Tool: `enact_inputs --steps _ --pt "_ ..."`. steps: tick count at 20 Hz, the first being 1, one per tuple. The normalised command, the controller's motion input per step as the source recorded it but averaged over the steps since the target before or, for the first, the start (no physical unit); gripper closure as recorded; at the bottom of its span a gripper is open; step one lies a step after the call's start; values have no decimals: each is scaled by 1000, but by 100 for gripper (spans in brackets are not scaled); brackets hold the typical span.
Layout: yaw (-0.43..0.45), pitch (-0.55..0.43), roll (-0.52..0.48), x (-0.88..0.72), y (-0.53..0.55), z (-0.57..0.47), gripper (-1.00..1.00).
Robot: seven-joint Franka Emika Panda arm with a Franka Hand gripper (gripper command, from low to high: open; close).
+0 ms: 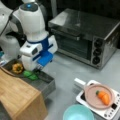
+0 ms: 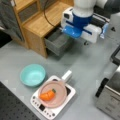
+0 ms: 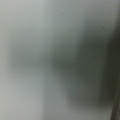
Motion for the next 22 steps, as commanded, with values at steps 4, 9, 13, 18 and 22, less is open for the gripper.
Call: enact_inputs --steps 4,9,13,18,22 --pt "-81 -68 90 150 26 -37 -100" --pt "5 26 69 172 -119 85 -100" --pt "58 93 59 261 -233 199 -100" --pt "74 152 33 388 -235 269 -100" --pt "52 206 21 496 -156 276 -100"
